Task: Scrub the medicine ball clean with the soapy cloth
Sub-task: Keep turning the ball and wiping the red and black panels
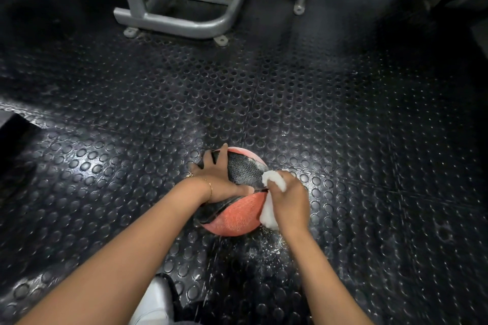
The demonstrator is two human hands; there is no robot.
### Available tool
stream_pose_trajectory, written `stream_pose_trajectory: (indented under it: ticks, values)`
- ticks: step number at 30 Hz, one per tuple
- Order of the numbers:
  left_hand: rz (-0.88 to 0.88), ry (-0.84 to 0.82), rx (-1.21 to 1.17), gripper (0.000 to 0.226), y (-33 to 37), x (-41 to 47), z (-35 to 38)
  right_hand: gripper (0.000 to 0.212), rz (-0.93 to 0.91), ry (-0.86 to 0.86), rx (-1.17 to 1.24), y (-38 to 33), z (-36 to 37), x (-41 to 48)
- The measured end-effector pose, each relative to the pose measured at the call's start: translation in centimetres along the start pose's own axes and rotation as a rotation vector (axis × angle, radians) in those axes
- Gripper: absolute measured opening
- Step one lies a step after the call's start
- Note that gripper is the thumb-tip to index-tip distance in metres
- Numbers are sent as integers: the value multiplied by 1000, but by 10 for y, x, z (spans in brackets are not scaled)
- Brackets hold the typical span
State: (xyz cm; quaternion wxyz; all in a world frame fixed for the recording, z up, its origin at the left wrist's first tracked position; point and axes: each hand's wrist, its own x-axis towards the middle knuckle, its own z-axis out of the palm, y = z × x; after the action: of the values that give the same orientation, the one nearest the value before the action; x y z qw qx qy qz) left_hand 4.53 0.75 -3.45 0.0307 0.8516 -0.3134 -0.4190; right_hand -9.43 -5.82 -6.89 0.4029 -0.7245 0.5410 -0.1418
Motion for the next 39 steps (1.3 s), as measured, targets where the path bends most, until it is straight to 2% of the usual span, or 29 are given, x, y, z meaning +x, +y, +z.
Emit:
stream_pose_trajectory:
  ticks: [5,10,15,20,22,26,30,36,39]
  values:
    - [19,0,21,118,-1,3,-1,26,-22,-44,-56,-2,1,-9]
    - [42,-2,64,116,0,-4,8,25,91,-17,72,7,-4,0]
    - [59,3,102,116,5,-4,6,23,3,-57,-14,3,-4,-1]
    - [66,1,171,114,11,-8,9,23,158,-59,41,2,-15,11]
    - [68,-2,191,114,13,-6,9,21,139,-71,16,0,-16,12]
    - [77,0,199,116,14,-6,10,19,-24,-75,-37,-8,-10,9]
    - [107,-8,253,116,13,-9,15,23,149,-99,17,4,-21,12]
    - [106,-7,261,116,13,-10,14,20,-15,-81,-32,-3,-10,6]
    - [120,-3,290,116,15,-12,15,24,64,-82,1,-2,-15,7]
